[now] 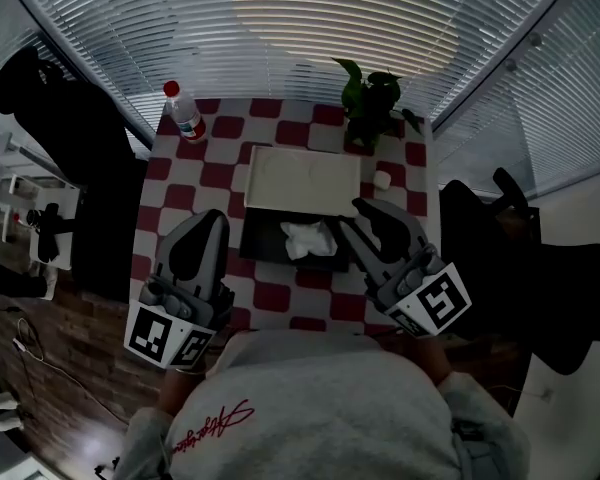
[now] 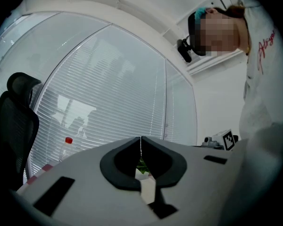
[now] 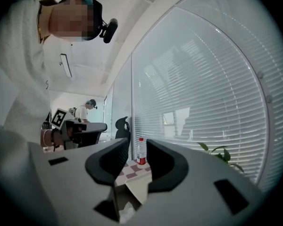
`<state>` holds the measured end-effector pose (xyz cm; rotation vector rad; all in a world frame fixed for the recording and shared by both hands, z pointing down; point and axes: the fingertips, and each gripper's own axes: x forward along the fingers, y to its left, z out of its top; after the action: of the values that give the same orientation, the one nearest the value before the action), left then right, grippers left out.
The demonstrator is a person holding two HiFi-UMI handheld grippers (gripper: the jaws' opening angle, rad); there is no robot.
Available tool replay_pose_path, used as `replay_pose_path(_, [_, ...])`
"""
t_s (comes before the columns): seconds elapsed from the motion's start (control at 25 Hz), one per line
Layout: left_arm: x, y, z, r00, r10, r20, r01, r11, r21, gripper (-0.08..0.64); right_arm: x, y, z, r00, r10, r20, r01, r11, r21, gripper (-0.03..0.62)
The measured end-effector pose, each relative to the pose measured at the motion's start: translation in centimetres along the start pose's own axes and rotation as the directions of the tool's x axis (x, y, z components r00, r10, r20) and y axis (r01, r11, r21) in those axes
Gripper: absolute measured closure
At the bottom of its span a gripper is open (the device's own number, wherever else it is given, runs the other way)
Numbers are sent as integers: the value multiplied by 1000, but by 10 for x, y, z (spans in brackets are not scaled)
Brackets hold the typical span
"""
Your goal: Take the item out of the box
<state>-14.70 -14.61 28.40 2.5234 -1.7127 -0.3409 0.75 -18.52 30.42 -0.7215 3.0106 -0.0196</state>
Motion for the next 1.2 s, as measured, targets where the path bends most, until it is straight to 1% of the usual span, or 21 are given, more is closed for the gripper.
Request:
replay_pose_path(0.16, [-5,2,-1,1000,16,0,-16,1000,-1,543,6,9,-10,999,25,-49,-27,998,-60,477])
replay_pose_path(0.28, [-8,3,0,1000,26,2,-26,1000,-1,543,8,13,-23,993,28,-118,-41,993,-113,469])
replay_pose_path(0.36, [-11,5,2,999,32,3,-32,999,0,543,11,17,-31,988,36,-153,-56,990,-132,465])
replay_pose_path(0.44, [-13,6,2,999,39,4,-39,999,2,543,14,20,-38,983,49,-177,-72,990,-123,451])
replay_pose_path(0.64, [-21,12,3,998,63,5,-63,998,7,543,23,23,-55,975,78,-209,-99,991,-89,442])
replay_pose_path(0.96, [-31,18,7,996,92,11,-93,996,17,543,30,30,-72,957,112,-266,-141,986,-89,434])
replay_pose_path(1.2, [-36,20,8,994,105,14,-105,994,21,543,33,34,-89,938,131,-320,-170,981,-96,430])
